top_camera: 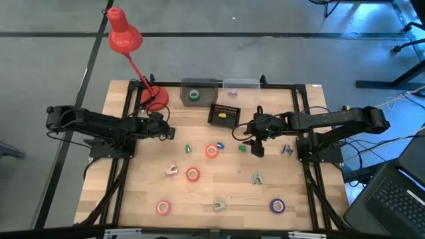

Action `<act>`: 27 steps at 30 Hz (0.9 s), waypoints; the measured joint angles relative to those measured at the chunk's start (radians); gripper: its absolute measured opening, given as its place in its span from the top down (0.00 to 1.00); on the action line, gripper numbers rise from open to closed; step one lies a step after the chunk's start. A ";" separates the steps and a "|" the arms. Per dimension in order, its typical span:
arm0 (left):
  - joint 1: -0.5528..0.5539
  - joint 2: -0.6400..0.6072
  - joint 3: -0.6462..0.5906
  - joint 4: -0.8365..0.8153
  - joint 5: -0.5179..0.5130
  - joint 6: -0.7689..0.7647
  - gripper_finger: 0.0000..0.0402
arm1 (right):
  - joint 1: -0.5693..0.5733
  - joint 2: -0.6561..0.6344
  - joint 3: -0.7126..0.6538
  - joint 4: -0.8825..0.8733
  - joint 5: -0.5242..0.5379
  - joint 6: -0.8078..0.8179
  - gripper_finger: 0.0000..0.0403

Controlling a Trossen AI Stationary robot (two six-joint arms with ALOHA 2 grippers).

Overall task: Pick and place Stapler, Stapler remover, tape
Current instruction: Put the light blue staple remover into the transparent bin

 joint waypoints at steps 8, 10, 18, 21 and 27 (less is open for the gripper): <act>0.000 0.000 0.000 0.035 0.005 0.050 0.85 | 0.000 0.000 0.000 -0.001 0.000 -0.003 0.47; 0.000 0.000 0.000 0.032 0.005 0.050 0.95 | 0.000 0.000 0.000 -0.001 0.000 -0.003 0.47; 0.000 0.000 0.000 0.116 -0.018 0.172 0.99 | 0.000 0.000 0.000 -0.001 0.000 -0.003 0.47; -0.002 0.000 -0.001 0.248 -0.008 0.290 0.99 | 0.000 0.000 0.000 -0.002 0.000 -0.003 0.47; -0.016 0.000 -0.001 0.563 0.101 0.566 0.99 | 0.000 0.000 0.000 -0.001 0.000 -0.004 0.47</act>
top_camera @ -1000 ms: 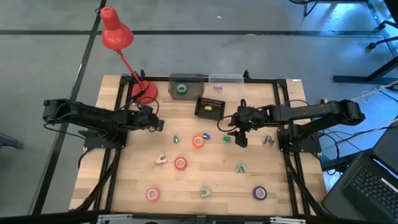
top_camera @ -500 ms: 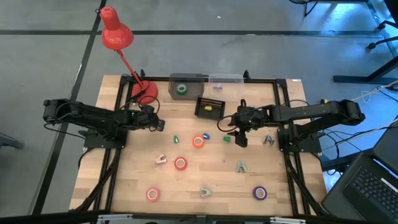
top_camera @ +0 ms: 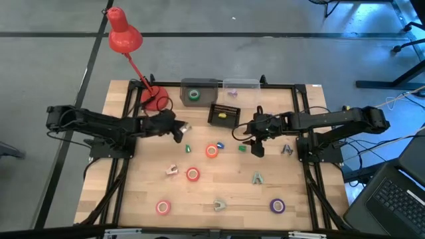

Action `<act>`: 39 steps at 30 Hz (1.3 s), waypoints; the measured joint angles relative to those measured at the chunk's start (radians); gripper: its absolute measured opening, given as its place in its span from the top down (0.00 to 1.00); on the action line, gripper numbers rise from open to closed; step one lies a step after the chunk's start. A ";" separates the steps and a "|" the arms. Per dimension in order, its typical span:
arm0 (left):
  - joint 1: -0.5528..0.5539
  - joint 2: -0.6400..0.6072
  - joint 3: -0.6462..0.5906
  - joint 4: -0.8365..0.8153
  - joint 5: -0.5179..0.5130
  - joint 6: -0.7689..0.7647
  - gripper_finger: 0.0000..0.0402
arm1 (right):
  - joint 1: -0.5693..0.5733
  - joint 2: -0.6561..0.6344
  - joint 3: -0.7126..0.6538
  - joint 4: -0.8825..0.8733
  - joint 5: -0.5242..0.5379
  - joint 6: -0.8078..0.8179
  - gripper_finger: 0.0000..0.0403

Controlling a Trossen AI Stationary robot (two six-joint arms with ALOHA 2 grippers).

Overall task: Pick and place Stapler, Stapler remover, tape
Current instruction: Put the light blue staple remover into the transparent bin

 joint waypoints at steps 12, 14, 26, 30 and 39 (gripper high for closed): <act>0.007 0.095 -0.118 0.755 0.325 0.402 0.99 | 0.001 0.012 -0.001 0.268 -0.066 -0.126 0.47; 0.032 0.148 -0.086 0.757 0.332 0.395 0.99 | 0.001 0.031 -0.001 0.321 -0.072 -0.126 0.47; 0.112 0.503 0.269 0.600 0.521 0.393 1.00 | 0.000 0.132 0.023 0.355 -0.049 -0.189 0.47; 0.112 0.581 0.363 0.562 0.580 0.416 1.00 | 0.000 0.132 0.024 0.350 -0.045 -0.190 0.47; 0.111 0.615 0.422 0.550 0.627 0.425 1.00 | 0.000 0.132 0.024 0.279 0.034 -0.175 0.47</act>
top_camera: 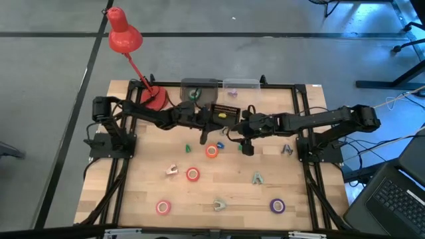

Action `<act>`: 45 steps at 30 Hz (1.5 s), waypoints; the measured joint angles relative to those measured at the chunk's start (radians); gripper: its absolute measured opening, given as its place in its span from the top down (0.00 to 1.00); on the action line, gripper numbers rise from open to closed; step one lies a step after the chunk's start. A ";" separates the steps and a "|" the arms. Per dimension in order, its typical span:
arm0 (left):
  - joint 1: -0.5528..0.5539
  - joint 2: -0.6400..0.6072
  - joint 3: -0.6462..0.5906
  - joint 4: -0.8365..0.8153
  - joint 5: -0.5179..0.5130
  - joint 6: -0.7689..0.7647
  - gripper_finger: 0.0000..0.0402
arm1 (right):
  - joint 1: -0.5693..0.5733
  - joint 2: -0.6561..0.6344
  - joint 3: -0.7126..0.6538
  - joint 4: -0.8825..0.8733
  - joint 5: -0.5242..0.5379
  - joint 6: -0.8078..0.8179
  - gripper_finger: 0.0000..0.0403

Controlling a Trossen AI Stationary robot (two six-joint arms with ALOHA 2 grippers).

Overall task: Pick and place Stapler, Stapler remover, tape
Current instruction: Put the light blue staple remover into the transparent bin

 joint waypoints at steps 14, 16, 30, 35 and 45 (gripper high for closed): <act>0.000 -0.002 0.000 0.004 -0.010 0.001 1.00 | 0.000 0.072 0.002 0.087 0.011 0.052 0.47; 0.000 -0.002 0.000 0.003 -0.010 0.001 1.00 | 0.000 0.079 0.002 0.107 0.010 0.052 0.47; 0.003 -0.003 0.000 -0.016 -0.010 0.000 1.00 | 0.000 0.084 0.016 0.121 -0.010 0.049 0.95; 0.003 -0.003 0.000 -0.016 -0.009 0.001 1.00 | 0.000 0.084 0.016 0.115 -0.022 0.052 0.98; 0.004 -0.003 0.000 -0.015 -0.009 0.001 0.99 | 0.001 0.084 0.016 0.116 0.006 0.048 1.00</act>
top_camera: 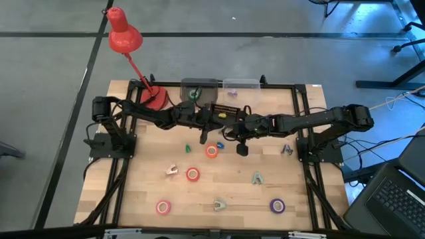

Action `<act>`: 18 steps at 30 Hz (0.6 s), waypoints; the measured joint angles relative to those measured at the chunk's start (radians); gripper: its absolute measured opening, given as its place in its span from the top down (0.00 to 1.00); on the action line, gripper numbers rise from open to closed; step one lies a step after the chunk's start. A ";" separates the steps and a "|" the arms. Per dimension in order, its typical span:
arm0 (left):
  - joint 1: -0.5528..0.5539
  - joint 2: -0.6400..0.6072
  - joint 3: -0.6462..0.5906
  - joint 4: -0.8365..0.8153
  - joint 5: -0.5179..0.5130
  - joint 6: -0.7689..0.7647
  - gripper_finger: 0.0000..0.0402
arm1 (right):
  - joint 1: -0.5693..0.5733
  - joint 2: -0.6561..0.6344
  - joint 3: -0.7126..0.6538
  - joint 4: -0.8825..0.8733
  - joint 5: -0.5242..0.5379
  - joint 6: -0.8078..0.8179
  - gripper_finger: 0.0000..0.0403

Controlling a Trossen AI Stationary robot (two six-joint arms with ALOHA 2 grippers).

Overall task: Pick and place Stapler, Stapler remover, tape
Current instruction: Put the light blue staple remover into the transparent bin

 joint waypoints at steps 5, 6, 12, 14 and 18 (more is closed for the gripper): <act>0.000 0.000 0.000 -0.005 -0.008 0.001 0.95 | 0.001 -0.002 0.002 -0.037 0.058 -0.002 1.00; -0.001 0.000 0.000 -0.008 -0.008 0.005 0.94 | 0.001 -0.004 0.002 -0.054 0.063 -0.001 1.00; -0.030 0.000 0.001 -0.024 -0.090 0.097 0.82 | 0.000 -0.023 0.003 -0.117 0.092 0.023 1.00; -0.042 0.000 0.001 -0.023 -0.136 0.120 0.75 | -0.001 -0.042 0.009 -0.179 0.111 0.027 1.00; -0.055 -0.006 0.001 -0.012 -0.248 0.137 0.62 | -0.023 -0.063 0.063 -0.326 0.260 0.002 1.00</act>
